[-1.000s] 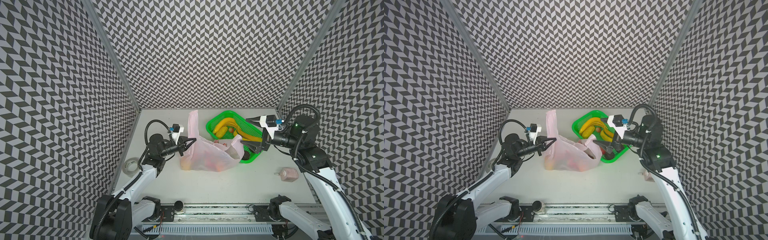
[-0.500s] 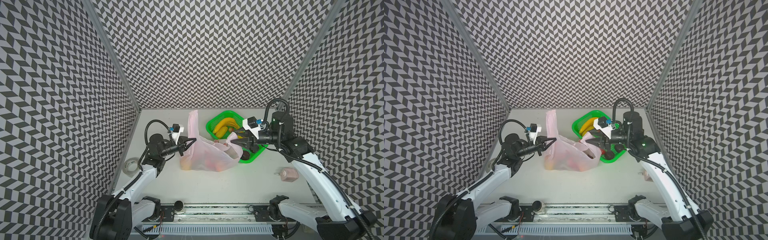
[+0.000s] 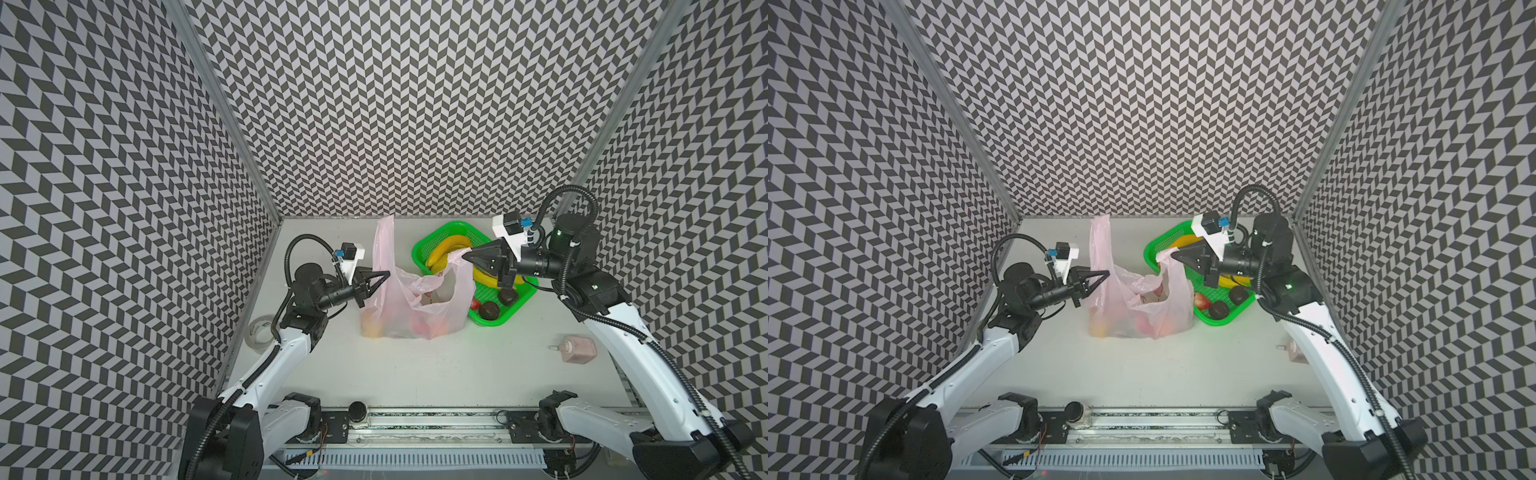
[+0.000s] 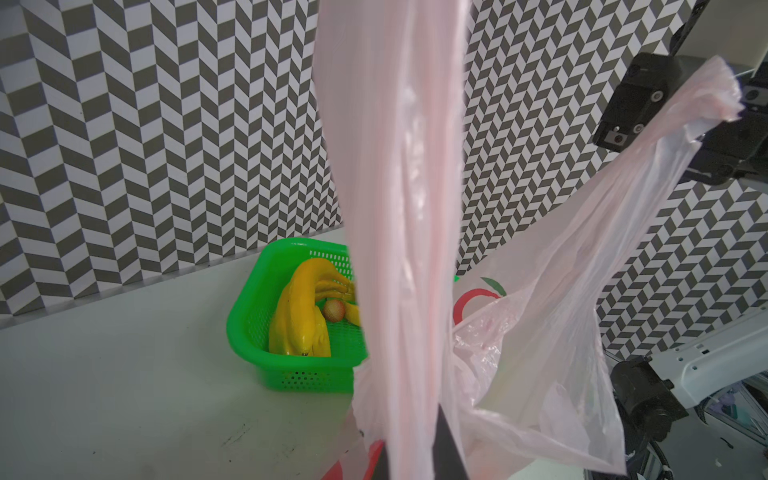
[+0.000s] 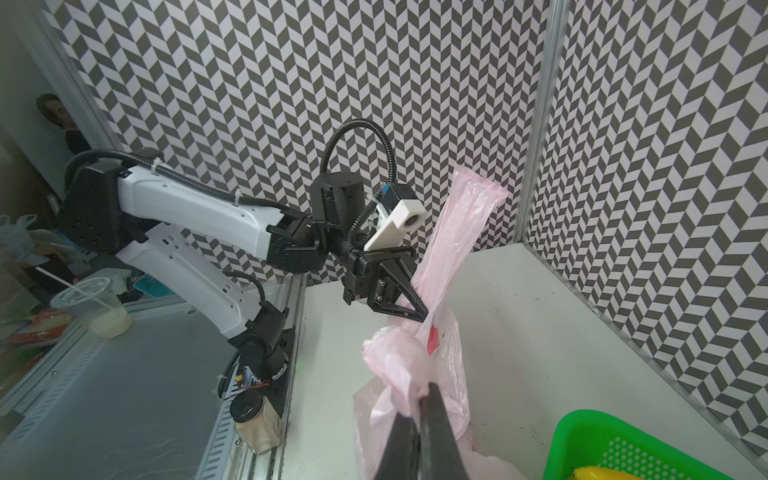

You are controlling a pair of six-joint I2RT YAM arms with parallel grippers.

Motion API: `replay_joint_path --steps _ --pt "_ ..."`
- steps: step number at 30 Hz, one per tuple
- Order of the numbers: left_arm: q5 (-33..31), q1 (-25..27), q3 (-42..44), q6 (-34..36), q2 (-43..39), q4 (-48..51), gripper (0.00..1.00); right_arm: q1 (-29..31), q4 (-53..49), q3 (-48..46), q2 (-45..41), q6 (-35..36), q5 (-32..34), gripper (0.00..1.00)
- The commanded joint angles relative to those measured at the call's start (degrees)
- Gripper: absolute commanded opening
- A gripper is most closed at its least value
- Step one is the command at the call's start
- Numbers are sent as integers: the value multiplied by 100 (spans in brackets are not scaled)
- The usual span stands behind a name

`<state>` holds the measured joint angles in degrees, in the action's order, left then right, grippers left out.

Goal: Place the fake fruits into the plastic bag and tie a complex knot

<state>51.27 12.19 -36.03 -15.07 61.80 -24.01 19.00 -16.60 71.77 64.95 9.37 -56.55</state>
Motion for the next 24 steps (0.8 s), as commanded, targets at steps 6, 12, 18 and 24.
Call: replay_joint_path --steps 6,12,18,24 --pt "-60 -325 -373 321 -453 746 34 4 710 62 211 -633 366 0" --pt "-326 -467 -773 664 -1002 1556 53 2 754 80 248 -732 432 0" --pt "-258 -473 -1451 882 -1378 2245 61 -11 770 109 304 -797 487 0" --pt "65 157 -1991 927 -1733 2320 60 -8 924 42 330 -903 426 0"
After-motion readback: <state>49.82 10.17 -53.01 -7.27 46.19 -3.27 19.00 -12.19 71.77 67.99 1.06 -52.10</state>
